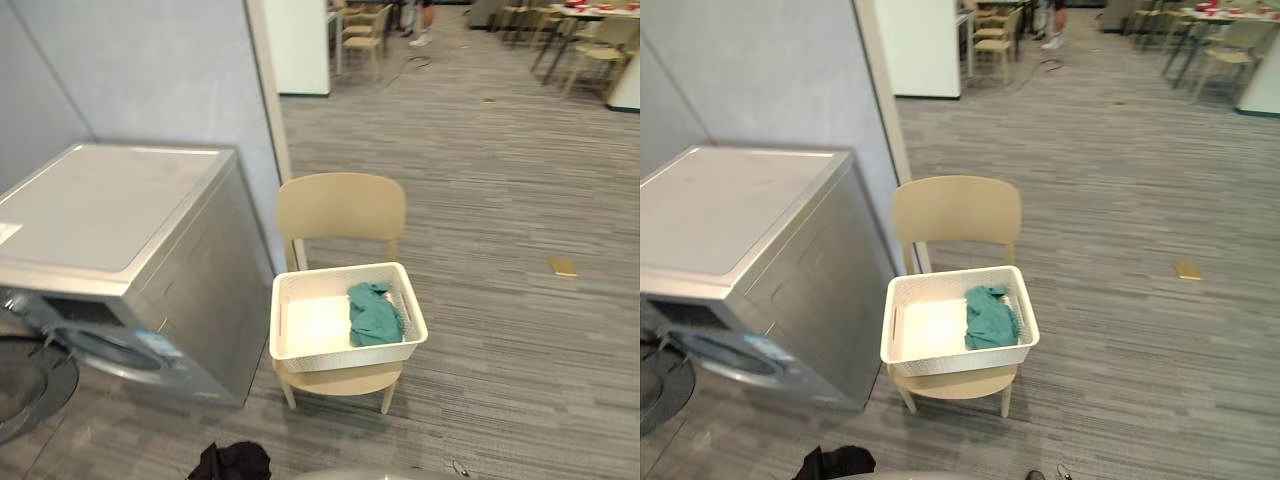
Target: Pick up the laundry basket with both hands and put the clothes into the washing machine.
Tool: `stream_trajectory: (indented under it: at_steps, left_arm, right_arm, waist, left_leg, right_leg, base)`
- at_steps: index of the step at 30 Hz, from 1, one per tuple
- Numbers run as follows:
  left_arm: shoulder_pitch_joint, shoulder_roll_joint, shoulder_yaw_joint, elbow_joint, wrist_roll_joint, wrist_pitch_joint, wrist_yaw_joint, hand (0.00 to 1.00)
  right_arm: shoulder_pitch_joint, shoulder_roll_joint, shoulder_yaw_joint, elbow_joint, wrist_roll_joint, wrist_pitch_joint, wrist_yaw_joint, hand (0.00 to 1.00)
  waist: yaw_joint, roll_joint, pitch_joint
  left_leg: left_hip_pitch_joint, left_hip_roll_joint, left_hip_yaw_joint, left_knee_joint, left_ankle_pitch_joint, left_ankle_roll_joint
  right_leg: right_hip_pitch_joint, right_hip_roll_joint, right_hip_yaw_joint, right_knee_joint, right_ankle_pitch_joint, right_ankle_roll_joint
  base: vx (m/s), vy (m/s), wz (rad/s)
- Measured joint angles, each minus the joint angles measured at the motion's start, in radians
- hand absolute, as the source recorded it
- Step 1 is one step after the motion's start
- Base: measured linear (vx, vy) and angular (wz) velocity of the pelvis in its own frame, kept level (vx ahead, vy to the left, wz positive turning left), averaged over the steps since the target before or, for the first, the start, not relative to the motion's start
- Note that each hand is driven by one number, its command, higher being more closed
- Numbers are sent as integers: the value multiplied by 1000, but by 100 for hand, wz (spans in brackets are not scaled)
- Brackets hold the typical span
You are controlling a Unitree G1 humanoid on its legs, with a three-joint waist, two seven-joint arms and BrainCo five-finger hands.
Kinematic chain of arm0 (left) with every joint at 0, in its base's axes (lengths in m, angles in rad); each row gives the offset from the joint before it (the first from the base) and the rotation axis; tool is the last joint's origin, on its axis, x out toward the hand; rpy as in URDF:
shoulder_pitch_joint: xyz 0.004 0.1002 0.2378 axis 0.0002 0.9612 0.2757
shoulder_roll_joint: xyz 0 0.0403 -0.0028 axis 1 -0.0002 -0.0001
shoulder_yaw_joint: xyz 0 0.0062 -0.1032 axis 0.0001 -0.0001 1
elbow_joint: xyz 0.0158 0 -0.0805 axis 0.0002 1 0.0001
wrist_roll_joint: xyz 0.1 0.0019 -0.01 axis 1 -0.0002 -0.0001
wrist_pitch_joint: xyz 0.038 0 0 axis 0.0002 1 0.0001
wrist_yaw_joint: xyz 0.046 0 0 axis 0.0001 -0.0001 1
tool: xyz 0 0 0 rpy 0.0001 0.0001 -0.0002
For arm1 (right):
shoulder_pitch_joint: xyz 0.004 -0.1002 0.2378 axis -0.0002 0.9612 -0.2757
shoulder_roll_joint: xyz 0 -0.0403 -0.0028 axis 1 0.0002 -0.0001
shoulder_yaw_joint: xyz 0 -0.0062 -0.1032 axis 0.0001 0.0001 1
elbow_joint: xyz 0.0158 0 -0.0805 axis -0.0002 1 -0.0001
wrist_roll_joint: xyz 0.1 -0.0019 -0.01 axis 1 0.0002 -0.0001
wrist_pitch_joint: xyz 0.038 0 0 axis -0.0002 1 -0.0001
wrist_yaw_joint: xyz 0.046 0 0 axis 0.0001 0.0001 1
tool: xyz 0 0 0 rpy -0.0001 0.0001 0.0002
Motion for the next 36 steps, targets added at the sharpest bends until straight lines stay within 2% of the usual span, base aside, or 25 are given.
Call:
stream_trajectory:
  at_steps: [3, 4, 5, 7, 9, 10, 11, 12, 13, 14, 16, 18, 20, 22, 24, 26, 27, 29, 30, 31, 32, 33, 34, 35, 36]
  left_arm:
    - [-2, 3, -8, -8, -1, -9, -1, 100]
    - [1, 3, -5, -7, 1, -7, 0, 100]
    - [7, -1, 6, -5, 4, 0, 1, 100]
    - [23, -18, 40, -3, 24, 14, 6, 100]
    - [57, -23, 60, 16, 54, 31, 16, 100]
    - [64, -20, 59, 21, 56, 34, 21, 100]
    - [69, -21, 62, 31, 61, 37, 24, 100]
    - [67, -17, 69, 53, 72, 50, 25, 100]
    - [63, -15, 69, 55, 84, 53, 25, 100]
    - [63, -10, 65, 55, 97, 51, 22, 100]
    - [60, -5, 50, 55, 105, 50, 22, 100]
    - [29, 21, -14, 53, 115, 49, 22, 100]
    - [11, 60, -60, 50, 124, 48, 21, 100]
    - [11, 71, -88, 49, 125, 41, 21, 100]
    - [17, 76, -100, 49, 125, 28, 21, 100]
    - [18, 75, -108, 49, 126, 26, 21, 100]
    - [20, 73, -114, 49, 128, 25, 21, 100]
    - [23, 77, -126, 50, 138, 25, 20, 100]
    - [23, 77, -141, 50, 144, 26, 20, 100]
    - [25, 80, -166, 49, 144, 25, 19, 100]
    - [25, 86, -192, 42, 145, 22, 16, 100]
    - [17, 94, -195, 43, 145, 21, 15, 100]
    - [19, 111, -195, 44, 145, 22, 14, 100]
    - [18, 121, -193, 44, 148, 31, 7, 100]
    - [14, 127, -193, 44, 154, 33, 1, 100]
  right_arm:
    - [-29, -19, 33, 1, -46, 0, -1, 0]
    - [-50, -31, 35, -1, -73, -1, -2, 0]
    - [-71, -39, 35, -3, -79, -1, -4, 0]
    - [-116, -58, 34, -15, -95, -4, -6, 0]
    - [-185, -76, 35, -33, -94, -9, -10, 0]
    - [-205, -73, 37, -39, -94, -12, -9, 0]
    - [-222, -65, 37, -41, -94, -18, -9, 0]
    - [-231, -65, 36, -48, -96, -27, -8, 0]
    - [-225, -70, 28, -50, -96, -27, -10, 0]
    - [-211, -74, 17, -51, -96, -21, -18, 0]
    - [-185, -79, -6, -47, -96, -18, -25, 0]
    - [-167, -67, -36, -31, -102, -1, -24, 0]
    - [-167, -28, -35, -9, -122, 13, -21, 0]
    - [-159, -15, -22, 2, -145, 23, -19, 0]
    - [-158, -20, 0, 0, -167, 23, -7, 0]
    - [-158, -28, 9, 0, -185, 24, 0, 0]
    - [-155, -34, 14, 0, -193, 25, 2, 0]
    - [-143, -43, 18, 5, -194, 31, 4, 0]
    - [-125, -52, 27, 7, -194, 37, 4, 0]
    - [-107, -56, 44, 7, -194, 40, 5, 0]
    - [-93, -49, 69, 6, -194, 36, 12, 0]
    - [-98, -42, 75, 5, -194, 36, 21, 0]
    - [-104, -17, 86, -2, -192, 33, 29, 0]
    - [-98, 2, 106, -8, -191, 30, 43, 0]
    - [-86, 13, 112, -10, -190, 29, 46, 0]
  waist:
    - [15, 2, 39]
    - [34, 14, 52]
    - [41, 10, 54]
    - [63, 10, 74]
    - [63, 3, 79]
    - [65, -6, 81]
    - [66, -7, 82]
    - [55, -8, 81]
    - [52, -8, 82]
    - [50, -9, 82]
    - [31, -3, 78]
    - [19, -6, 75]
    - [29, -48, 77]
    - [31, -65, 64]
    - [52, -63, 48]
    - [57, -57, 47]
    - [59, -58, 47]
    - [55, -60, 55]
    - [51, -51, 56]
    - [48, -47, 58]
    - [45, -52, 60]
    - [44, -55, 62]
    - [32, -75, 77]
    - [21, -103, 87]
    - [20, -115, 92]
  left_leg:
    - [-65, 1, -123, 35, 9, -4]
    - [-96, -5, -170, 29, 36, -2]
    - [-112, -18, -204, 10, 74, 9]
    - [-145, -57, -208, -43, 187, 44]
    - [-160, -97, -184, -132, 351, 70]
    - [-154, -100, -170, -163, 377, 72]
    - [-169, -100, -129, -116, 340, 76]
    - [-208, -85, -11, 47, 226, 115]
    - [-217, -62, 79, 142, 159, 144]
    - [-200, -35, 178, 170, 133, 145]
    - [-164, -45, 208, 83, 146, 85]
    - [-119, -90, 166, -71, 147, 81]
    - [-105, -128, 140, -91, 155, 84]
    - [-73, -162, 119, -107, 156, 85]
    - [-62, -199, 110, -121, 156, 91]
    - [-63, -218, 103, -123, 143, 111]
    - [-64, -237, 88, -120, 132, 129]
    - [-71, -275, 45, -100, 114, 155]
    - [-68, -294, 4, -78, 108, 165]
    - [-57, -298, -29, -63, 99, 178]
    - [-52, -300, -71, -45, 100, 192]
    - [-53, -299, -99, -39, 109, 211]
    - [-55, -299, -138, -33, 110, 216]
    - [-49, -300, -176, -32, 111, 218]
    - [-40, -299, -197, -34, 111, 218]
  right_leg:
    - [31, 8, -119, 16, -35, -4]
    - [33, 9, -170, 19, -46, -3]
    - [29, 0, -214, 29, -60, 2]
    - [0, -49, -280, 93, -98, -1]
    - [-25, -109, -340, 155, -132, -23]
    - [-29, -125, -362, 153, -130, -32]
    - [-30, -136, -387, 163, -129, -33]
    - [-27, -161, -421, 199, -127, -30]
    - [-19, -180, -447, 223, -130, -31]
    - [1, -197, -473, 241, -130, -29]
    - [24, -209, -511, 252, -126, -13]
    - [37, -207, -566, 240, -106, 17]
    - [60, -228, -574, 235, -91, 21]
    - [93, -249, -571, 224, -83, 16]
    - [95, -288, -565, 237, -71, 32]
    - [95, -311, -567, 260, -72, 32]
    - [99, -342, -573, 296, -78, 22]
    - [111, -406, -564, 392, -114, -58]
    - [105, -443, -496, 484, -113, -196]
    - [72, -449, -375, 555, -84, -254]
    - [28, -399, -179, 623, -127, -215]
    - [2, -345, -93, 661, -175, -199]
    - [-57, -232, 59, 730, -263, -159]
    - [-99, -135, 126, 776, -325, -153]
    - [-121, -88, 133, 787, -357, -147]
  base:
    - [-25, -72, 136]
    - [-36, -52, 119]
    - [-28, -46, 139]
    - [-38, 5, 123]
    - [-75, 35, 112]
    - [-68, 37, 65]
    - [-12, 42, 49]
    - [49, 38, 54]
    - [73, 71, 79]
    - [57, 123, 86]
    - [37, 186, 92]
    - [39, 257, 97]
    - [9, 206, 51]
    - [11, 142, 32]
    - [-5, 162, 14]
    - [-17, 123, 13]
    - [-10, 97, 39]
    - [-16, 147, 69]
    - [15, 144, 104]
    - [89, 102, 135]
    - [67, 47, 111]
    - [41, -11, 110]
    - [-24, -52, 103]
    - [-22, -75, 109]
    - [-9, -88, 94]
